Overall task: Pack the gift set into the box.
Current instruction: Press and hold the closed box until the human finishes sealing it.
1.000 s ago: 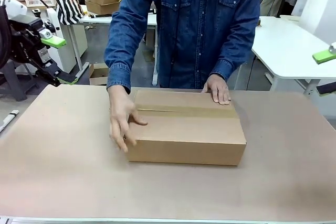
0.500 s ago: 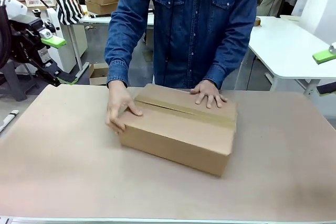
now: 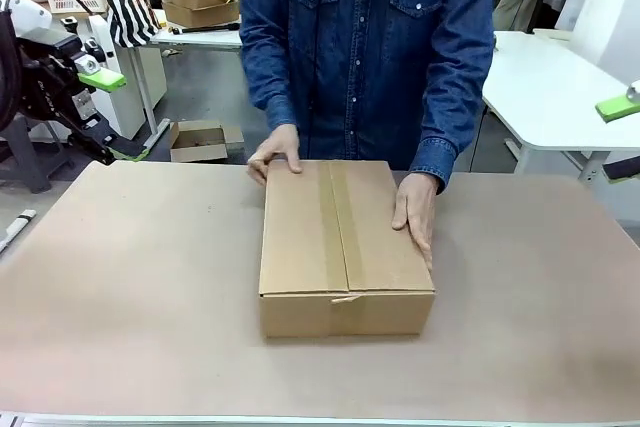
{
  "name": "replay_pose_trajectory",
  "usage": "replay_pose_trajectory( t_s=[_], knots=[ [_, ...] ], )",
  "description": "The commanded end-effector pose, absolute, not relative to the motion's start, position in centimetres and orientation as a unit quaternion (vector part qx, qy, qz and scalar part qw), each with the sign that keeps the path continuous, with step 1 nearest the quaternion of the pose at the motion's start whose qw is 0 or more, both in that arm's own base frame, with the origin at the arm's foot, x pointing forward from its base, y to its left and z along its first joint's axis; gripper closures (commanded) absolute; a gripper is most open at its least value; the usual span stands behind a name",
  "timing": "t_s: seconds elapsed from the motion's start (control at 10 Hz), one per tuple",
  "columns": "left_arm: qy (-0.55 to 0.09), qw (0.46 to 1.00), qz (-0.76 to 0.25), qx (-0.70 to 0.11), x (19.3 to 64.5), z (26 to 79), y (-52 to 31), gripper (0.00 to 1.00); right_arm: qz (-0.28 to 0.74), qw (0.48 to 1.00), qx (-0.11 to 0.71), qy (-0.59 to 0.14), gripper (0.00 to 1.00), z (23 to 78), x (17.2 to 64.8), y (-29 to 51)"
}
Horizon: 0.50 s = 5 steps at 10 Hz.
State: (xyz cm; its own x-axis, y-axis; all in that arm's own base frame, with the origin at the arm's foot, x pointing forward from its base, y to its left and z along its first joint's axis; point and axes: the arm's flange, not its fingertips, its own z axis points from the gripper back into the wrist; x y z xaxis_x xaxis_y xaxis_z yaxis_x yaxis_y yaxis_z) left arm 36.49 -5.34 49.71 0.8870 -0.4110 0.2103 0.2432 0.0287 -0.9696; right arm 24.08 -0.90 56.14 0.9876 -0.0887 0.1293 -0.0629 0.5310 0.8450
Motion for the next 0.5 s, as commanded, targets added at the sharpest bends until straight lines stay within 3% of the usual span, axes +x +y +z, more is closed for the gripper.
replay_pose_trajectory(
  t_s=[0.0, 0.4],
  knots=[
    [0.062, 0.707, -0.231, -0.665, 36.34, 49.97, -5.28, 0.00, 0.001, 0.866, 0.492, -0.084, 0.00, 56.48, 24.22, -0.85],
    [0.062, 0.707, -0.231, -0.665, 36.34, 49.97, -5.28, 0.00, 0.001, 0.866, 0.492, -0.084, 0.00, 56.48, 24.22, -0.85]
  ],
)
